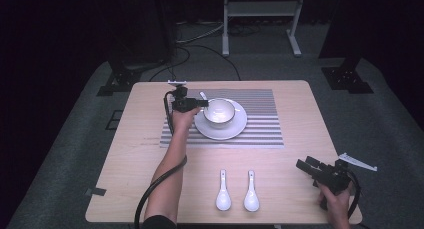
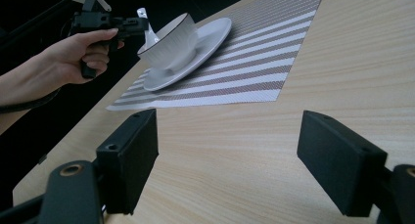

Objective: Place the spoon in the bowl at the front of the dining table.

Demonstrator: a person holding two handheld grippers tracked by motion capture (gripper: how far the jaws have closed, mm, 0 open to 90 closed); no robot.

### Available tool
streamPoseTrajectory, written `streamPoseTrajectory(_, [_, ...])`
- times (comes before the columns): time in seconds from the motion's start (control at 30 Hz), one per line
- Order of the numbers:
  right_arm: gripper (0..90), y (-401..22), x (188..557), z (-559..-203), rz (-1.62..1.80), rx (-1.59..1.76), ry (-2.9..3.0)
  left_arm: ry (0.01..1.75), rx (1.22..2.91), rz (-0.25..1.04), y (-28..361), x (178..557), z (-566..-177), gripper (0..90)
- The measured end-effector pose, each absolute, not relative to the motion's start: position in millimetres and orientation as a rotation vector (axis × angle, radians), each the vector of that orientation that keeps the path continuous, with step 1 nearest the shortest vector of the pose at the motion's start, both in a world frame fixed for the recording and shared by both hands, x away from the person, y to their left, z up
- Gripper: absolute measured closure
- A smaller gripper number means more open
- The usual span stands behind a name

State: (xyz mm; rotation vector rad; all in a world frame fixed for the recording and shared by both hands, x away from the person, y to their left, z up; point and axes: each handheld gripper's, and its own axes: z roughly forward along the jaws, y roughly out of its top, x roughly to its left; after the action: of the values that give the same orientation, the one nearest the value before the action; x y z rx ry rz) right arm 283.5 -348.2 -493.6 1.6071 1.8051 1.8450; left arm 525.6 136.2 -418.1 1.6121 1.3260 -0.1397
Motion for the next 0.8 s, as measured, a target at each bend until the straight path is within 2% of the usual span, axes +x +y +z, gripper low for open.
streamPoseTrajectory(0.57, [22.2, -348.1, 283.6, -493.6, 1.843, 1.605, 1.807, 1.354, 1.605, -0.12, 150.3, 521.7, -422.0, 79.7])
streamPoseTrajectory(0.8, [22.2, -347.9, 283.7, -493.6, 1.84, 1.605, 1.807, 1.361, 1.594, -0.138, 158.4, 519.5, -424.9, 74.7])
